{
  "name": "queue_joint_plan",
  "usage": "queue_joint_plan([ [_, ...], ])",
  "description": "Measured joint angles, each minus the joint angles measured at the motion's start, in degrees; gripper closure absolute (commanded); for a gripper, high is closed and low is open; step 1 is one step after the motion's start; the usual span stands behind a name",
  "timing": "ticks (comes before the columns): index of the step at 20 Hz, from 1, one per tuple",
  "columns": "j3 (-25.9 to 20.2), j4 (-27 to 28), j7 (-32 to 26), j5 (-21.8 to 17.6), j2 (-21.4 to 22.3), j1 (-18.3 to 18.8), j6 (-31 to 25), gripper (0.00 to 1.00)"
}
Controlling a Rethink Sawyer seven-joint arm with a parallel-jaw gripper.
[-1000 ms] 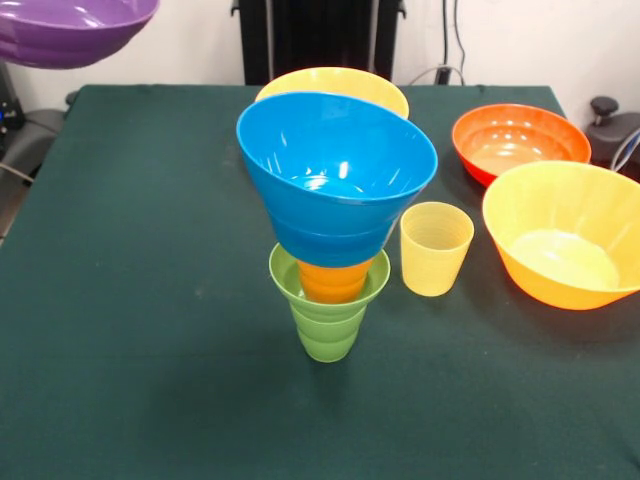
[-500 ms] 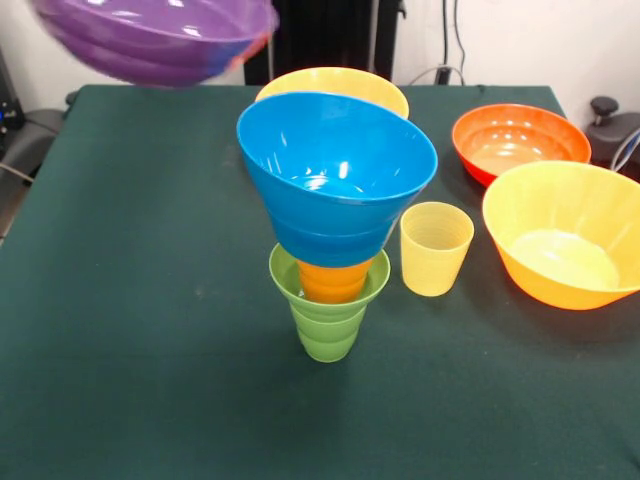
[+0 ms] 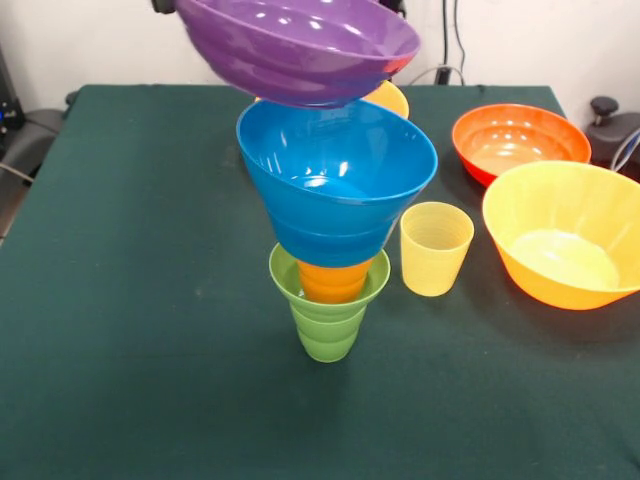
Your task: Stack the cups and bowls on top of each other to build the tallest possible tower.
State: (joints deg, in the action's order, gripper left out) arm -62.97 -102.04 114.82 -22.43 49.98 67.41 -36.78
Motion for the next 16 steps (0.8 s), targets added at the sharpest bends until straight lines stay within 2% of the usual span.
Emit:
queue_joint_plan([
  [7, 0.07, 0.4, 0.0, 1.48, 0.07, 0.38, 0.0, 1.0],
  [16, 0.14, -0.43, 0.0, 1.53, 1.25, 1.96, 0.88, 1.0],
])
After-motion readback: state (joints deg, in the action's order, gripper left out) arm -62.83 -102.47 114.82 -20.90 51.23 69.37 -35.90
